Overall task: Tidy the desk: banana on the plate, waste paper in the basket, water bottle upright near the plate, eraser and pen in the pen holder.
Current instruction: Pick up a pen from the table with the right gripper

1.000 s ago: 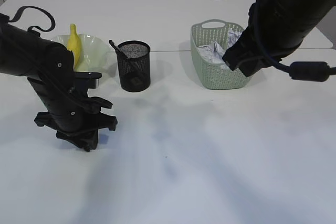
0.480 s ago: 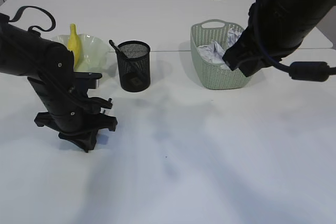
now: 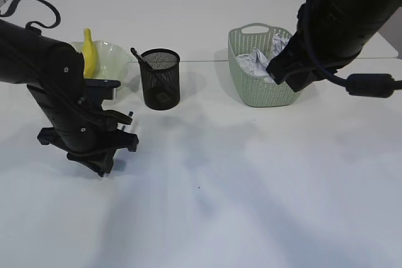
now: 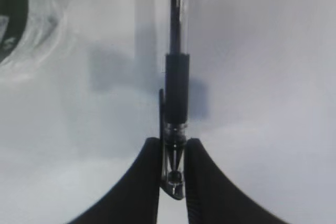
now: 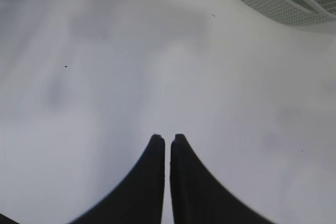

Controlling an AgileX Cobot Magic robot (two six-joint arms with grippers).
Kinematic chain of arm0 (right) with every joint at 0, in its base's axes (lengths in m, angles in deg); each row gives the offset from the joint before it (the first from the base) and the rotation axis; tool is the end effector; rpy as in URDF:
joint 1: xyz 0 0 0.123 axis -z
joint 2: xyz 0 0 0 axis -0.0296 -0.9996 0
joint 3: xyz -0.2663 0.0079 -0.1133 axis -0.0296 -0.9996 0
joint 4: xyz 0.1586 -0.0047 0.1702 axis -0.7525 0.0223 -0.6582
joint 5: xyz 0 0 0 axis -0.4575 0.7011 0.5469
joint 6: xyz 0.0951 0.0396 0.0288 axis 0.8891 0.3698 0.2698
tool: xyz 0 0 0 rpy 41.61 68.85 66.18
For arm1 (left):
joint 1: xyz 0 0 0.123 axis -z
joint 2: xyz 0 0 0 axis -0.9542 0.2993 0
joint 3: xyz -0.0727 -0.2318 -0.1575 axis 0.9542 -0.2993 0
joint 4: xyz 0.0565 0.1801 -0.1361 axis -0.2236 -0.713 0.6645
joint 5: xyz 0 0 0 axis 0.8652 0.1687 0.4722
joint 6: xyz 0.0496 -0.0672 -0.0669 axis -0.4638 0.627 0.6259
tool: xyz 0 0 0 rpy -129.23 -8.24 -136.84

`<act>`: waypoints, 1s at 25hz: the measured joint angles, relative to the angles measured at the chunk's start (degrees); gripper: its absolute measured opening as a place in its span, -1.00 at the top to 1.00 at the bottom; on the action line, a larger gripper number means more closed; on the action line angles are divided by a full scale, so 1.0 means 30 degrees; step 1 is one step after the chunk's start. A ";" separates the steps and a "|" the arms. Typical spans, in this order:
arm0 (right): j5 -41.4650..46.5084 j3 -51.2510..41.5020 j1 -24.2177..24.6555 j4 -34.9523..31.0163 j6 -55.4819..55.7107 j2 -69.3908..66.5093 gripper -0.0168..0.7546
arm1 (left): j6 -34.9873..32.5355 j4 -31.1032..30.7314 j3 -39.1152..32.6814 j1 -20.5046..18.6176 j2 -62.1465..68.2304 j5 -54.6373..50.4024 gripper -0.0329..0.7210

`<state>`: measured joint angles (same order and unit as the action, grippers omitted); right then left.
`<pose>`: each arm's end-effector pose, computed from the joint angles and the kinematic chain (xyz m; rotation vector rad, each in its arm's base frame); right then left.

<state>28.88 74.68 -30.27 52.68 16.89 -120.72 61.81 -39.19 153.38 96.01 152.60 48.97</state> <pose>0.2801 0.1411 0.3160 -0.7884 2.6076 -0.0162 0.3270 -0.1417 0.1365 0.0967 2.9387 -0.1159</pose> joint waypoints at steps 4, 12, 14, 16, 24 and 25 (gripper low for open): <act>0.0000 0.0000 0.0000 0.0000 -0.0040 0.0000 0.91 | -0.0215 0.0000 0.0000 0.0465 -0.0690 -0.0108 0.74; 0.0000 0.0000 0.0000 0.0035 -0.0196 0.0000 0.91 | -0.0525 -0.0104 0.0000 0.0955 -0.1868 -0.0501 0.74; 0.0036 0.0000 0.0000 0.0200 -0.0196 0.0000 0.91 | -0.0718 -0.0140 -0.0036 0.0955 -0.2226 -0.0696 0.74; 0.0064 0.0000 0.0000 0.0379 -0.0240 0.0000 0.91 | -0.1065 -0.0140 -0.0109 0.0955 -0.2677 -0.1079 0.74; 0.0112 0.0000 0.0000 0.1573 -0.0347 0.0000 0.91 | -0.2092 -0.0165 -0.0110 0.0971 -0.5901 -0.2308 0.74; 0.0188 0.0000 0.0000 0.1779 -0.0347 0.0000 0.91 | -0.2169 -0.0165 -0.0110 0.1019 -0.6311 -0.2512 0.74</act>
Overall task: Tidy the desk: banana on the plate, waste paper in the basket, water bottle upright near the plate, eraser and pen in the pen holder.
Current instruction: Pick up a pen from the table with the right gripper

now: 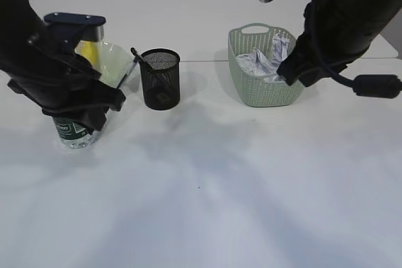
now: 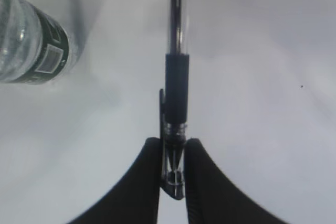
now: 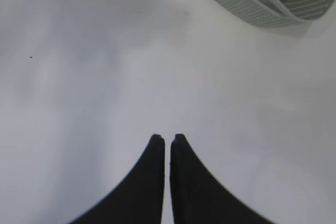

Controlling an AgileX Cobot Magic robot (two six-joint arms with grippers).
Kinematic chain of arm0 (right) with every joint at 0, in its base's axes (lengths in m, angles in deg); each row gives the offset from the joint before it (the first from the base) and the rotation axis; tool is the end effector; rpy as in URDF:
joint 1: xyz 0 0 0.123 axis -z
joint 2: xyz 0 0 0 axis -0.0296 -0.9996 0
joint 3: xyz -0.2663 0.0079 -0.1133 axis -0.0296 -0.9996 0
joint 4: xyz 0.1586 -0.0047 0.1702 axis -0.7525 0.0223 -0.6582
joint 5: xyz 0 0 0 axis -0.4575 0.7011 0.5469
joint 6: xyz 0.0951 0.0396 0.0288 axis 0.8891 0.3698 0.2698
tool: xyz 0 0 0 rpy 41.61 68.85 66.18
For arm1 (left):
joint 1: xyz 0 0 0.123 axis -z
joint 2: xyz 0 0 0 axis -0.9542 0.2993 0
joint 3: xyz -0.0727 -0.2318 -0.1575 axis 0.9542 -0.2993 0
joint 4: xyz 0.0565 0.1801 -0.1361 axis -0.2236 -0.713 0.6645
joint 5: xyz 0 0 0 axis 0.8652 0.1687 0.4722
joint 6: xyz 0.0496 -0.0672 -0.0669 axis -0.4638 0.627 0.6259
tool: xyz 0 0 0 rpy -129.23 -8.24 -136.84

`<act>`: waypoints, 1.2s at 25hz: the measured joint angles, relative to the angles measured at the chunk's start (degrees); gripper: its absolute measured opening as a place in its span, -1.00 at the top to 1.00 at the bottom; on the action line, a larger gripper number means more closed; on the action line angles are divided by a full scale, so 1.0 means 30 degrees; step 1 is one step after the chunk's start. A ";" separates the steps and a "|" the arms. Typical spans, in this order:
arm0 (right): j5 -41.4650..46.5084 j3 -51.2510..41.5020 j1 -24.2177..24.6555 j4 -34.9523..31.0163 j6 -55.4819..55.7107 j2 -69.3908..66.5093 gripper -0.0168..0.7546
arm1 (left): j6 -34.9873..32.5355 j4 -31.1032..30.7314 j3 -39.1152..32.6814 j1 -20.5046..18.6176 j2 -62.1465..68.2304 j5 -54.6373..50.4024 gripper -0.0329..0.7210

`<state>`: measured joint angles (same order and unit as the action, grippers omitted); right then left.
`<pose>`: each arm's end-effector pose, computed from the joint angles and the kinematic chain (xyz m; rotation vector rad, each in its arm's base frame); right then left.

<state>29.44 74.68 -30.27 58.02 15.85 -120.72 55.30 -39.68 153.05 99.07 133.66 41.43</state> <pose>0.2836 0.1330 0.3170 -0.8423 2.5781 -0.1460 0.2861 -0.1418 0.2435 0.3261 2.7309 -0.1831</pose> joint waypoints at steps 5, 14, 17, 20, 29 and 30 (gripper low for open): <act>0.0562 0.0000 0.0000 0.1075 -0.0614 0.0000 0.91 | -0.0191 0.0000 0.0000 0.0867 -0.1911 -0.0957 0.74; 0.0718 0.0000 0.0000 -0.0906 -0.0345 0.0114 0.91 | -0.0263 0.0165 -0.0028 0.2664 -0.4084 -0.2909 0.75; 0.0324 0.0000 0.0000 -0.3812 -0.0380 0.0155 0.91 | -0.0263 0.0165 -0.0075 0.2752 -0.4871 -0.3555 0.75; 0.0206 0.0000 0.0000 -0.5703 -0.0590 0.0155 0.91 | -0.0263 0.0299 -0.0072 0.2752 -0.5771 -0.4046 0.75; -0.1355 -0.2976 0.1276 -1.3352 -0.2990 0.0786 0.91 | -0.0263 0.0431 -0.0072 0.2752 -0.7375 -0.4954 0.77; -0.1793 -0.3973 0.1685 -1.4899 -0.3727 0.1012 0.91 | -0.0263 0.0556 -0.0072 0.2752 -0.7408 -0.4999 0.84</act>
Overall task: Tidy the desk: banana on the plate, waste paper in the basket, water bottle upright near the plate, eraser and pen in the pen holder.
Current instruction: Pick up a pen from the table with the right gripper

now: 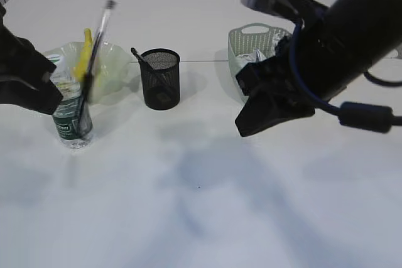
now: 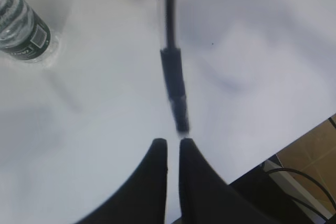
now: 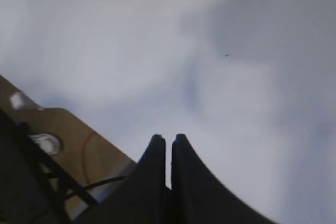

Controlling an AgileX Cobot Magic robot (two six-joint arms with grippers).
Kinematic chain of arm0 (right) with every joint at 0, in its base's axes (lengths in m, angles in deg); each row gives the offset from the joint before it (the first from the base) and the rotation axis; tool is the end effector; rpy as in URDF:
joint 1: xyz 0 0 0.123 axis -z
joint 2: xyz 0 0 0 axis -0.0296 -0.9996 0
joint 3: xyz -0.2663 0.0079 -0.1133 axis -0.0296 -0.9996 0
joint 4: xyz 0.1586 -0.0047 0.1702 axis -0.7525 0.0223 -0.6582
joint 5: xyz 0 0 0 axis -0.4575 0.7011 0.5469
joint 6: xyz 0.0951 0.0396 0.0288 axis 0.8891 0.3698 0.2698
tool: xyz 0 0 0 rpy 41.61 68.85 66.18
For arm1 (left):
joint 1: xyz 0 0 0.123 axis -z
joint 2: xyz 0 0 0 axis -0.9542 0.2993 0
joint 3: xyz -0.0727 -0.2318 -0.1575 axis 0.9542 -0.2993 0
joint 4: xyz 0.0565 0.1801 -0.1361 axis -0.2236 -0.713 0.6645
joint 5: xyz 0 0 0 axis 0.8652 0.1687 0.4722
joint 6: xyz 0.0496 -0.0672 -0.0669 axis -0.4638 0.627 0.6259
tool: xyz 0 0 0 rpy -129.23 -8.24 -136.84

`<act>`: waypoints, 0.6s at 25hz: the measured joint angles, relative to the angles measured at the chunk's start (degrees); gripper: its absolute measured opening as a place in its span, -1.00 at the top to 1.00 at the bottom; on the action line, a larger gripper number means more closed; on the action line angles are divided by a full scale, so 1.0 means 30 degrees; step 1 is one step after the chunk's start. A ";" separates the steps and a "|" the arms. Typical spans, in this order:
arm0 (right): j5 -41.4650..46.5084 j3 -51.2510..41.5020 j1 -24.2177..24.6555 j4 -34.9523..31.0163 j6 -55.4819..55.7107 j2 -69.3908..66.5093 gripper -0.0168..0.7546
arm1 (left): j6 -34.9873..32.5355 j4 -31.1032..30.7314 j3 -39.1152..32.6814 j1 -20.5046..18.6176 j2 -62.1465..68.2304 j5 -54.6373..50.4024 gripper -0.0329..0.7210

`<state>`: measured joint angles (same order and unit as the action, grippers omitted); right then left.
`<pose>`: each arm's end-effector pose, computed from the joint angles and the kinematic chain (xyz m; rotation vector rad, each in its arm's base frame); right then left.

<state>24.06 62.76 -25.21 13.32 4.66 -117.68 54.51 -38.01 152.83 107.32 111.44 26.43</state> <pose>0.2485 0.1619 0.2928 -0.6034 2.6811 0.7891 0.1861 -0.1313 0.3370 0.5063 2.5982 -0.3115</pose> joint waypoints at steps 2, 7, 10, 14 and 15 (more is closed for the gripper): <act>-0.0876 -0.1960 0.0818 -0.3034 -0.2029 0.0601 0.91 | 0.0000 0.0145 0.0000 0.0000 0.0000 -0.0042 0.91; -0.2640 -0.5588 0.2354 -1.1324 -0.7119 0.1329 0.91 | -0.0124 0.0232 0.0000 0.0000 0.0000 -0.0042 0.94; -0.2552 -0.5815 0.2482 -1.3899 -0.8930 0.1329 0.91 | -0.0210 0.0232 0.0000 0.0000 0.0000 -0.0042 0.94; -0.2468 -0.5843 0.2482 -1.4649 -0.9563 0.1373 0.91 | -0.0210 0.0265 0.0000 0.0000 0.0000 -0.0042 0.94; -0.2468 -0.5843 0.2482 -1.4652 -0.9612 0.1373 0.91 | -0.0210 0.0265 0.0000 0.0000 0.0000 -0.0042 0.94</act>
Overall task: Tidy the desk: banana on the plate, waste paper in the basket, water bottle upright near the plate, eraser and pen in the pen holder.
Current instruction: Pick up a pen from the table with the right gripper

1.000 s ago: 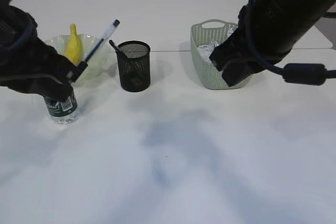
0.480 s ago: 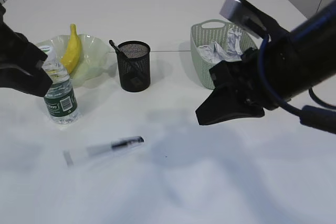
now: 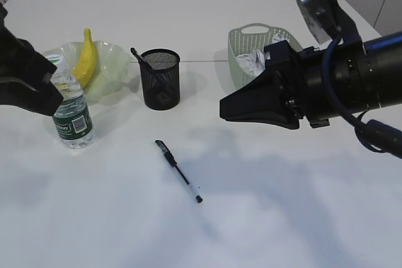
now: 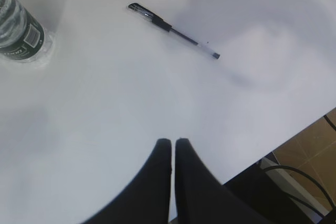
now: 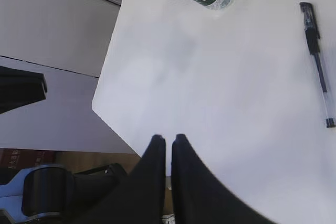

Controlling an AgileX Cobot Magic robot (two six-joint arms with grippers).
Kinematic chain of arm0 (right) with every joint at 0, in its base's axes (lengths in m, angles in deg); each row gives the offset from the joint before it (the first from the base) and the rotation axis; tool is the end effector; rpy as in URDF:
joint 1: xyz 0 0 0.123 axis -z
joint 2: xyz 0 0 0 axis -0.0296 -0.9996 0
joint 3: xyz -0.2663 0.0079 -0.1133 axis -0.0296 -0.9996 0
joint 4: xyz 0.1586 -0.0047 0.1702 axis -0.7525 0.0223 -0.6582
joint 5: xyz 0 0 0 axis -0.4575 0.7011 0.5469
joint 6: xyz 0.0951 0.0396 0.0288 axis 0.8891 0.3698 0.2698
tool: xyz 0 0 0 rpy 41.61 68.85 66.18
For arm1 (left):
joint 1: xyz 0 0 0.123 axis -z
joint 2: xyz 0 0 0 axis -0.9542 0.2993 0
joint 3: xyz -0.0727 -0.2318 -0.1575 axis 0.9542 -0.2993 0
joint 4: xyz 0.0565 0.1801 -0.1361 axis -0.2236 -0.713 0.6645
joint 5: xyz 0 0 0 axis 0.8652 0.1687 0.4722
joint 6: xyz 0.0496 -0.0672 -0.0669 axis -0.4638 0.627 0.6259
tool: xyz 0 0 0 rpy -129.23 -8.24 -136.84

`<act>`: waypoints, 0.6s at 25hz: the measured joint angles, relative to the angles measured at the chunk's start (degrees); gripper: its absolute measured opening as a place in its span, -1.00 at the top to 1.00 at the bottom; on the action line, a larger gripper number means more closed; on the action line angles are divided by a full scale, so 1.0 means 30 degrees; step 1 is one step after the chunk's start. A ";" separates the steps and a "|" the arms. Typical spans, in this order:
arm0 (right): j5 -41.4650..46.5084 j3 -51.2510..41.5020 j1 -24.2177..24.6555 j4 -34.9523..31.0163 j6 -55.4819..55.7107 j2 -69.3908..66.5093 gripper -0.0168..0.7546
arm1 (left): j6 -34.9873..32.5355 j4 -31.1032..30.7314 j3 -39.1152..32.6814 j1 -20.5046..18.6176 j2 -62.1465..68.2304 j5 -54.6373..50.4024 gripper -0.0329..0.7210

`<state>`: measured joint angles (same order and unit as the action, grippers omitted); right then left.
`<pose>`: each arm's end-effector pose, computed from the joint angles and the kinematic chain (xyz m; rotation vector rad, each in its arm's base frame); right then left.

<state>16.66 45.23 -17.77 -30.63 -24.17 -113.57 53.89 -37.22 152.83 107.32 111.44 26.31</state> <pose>0.2400 0.1520 0.2802 -0.2532 2.3459 1.3356 0.1852 -0.1323 0.3369 0.5164 2.6010 -0.3242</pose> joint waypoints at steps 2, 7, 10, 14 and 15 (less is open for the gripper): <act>0.0000 0.0000 0.0000 0.0000 -0.0047 0.0000 0.91 | 0.0000 0.0000 0.0000 0.0000 0.0000 0.0000 0.94; 0.0000 0.0000 0.0000 0.0000 -0.0272 0.0000 0.91 | 0.0000 0.0000 0.0000 0.0000 0.0000 0.0000 0.94; 0.0000 0.0000 0.0000 0.0000 -0.0377 0.0000 0.91 | 0.0000 0.0000 0.0000 0.0000 0.0000 0.0000 0.94; 0.0000 -0.0011 0.0000 0.0000 -0.0503 0.0000 0.91 | -0.0028 0.0000 0.0000 0.0000 0.0000 0.0000 0.94; 0.0000 -0.0011 0.0000 0.0000 -0.0537 0.0000 0.91 | -0.0028 0.0000 0.0000 0.0000 0.0000 0.0000 0.94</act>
<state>16.66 45.19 -17.77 -30.63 -25.78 -113.57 53.80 -37.22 152.83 107.32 111.44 26.31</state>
